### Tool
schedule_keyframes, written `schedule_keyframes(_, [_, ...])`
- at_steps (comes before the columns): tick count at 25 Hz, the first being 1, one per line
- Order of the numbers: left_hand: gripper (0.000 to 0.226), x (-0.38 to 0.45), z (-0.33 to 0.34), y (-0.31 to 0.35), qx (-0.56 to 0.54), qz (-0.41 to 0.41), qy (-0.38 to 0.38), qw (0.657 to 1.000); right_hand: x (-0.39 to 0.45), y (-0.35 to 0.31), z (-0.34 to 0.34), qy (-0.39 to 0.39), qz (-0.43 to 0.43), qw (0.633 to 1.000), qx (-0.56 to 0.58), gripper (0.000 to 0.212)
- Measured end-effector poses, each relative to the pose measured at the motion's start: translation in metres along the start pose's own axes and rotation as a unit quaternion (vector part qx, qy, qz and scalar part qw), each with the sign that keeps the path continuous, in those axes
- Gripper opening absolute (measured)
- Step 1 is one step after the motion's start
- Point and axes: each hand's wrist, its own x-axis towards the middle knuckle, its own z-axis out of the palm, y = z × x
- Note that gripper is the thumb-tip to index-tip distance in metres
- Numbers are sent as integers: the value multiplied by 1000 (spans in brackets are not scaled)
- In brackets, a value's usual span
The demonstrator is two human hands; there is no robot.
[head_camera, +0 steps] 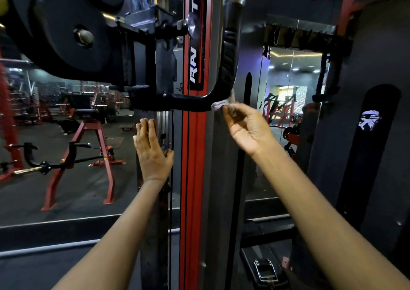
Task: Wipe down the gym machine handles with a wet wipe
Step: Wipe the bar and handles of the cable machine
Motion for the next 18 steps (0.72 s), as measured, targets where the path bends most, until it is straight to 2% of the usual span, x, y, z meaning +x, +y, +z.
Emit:
schedule_keyframes(2, [95,0,0,1,-7,-3,-1,1000,-9,-27,16,-26,-88,989,-114,17])
schedule_keyframes(3, [94,0,0,1,-11,-6,-3,1000,-8,-41,27,-32,-149,971,-183,16])
schedule_keyframes(4, [94,0,-1,2,-14,-10,-5,1000,-6,-55,38,-33,-227,938,-261,15])
schedule_keyframes(5, [95,0,-1,3,-17,-14,-7,1000,-1,-68,49,-30,-323,877,-355,13])
schedule_keyframes(7, [95,1,-3,4,-21,-17,-11,1000,15,-82,65,1,-496,685,-534,19])
schedule_keyframes(8, [94,0,-3,5,-24,-18,-11,1000,23,-83,68,10,-533,606,-590,23])
schedule_keyframes(9, [94,0,-3,5,-26,-19,-10,999,28,-79,67,12,-548,561,-621,25])
schedule_keyframes(11, [94,1,-2,5,-30,-23,-13,999,29,-63,54,10,-566,530,-631,27])
schedule_keyframes(18, [94,0,-4,7,-24,-46,-33,998,3,-4,1,8,-574,564,-594,23])
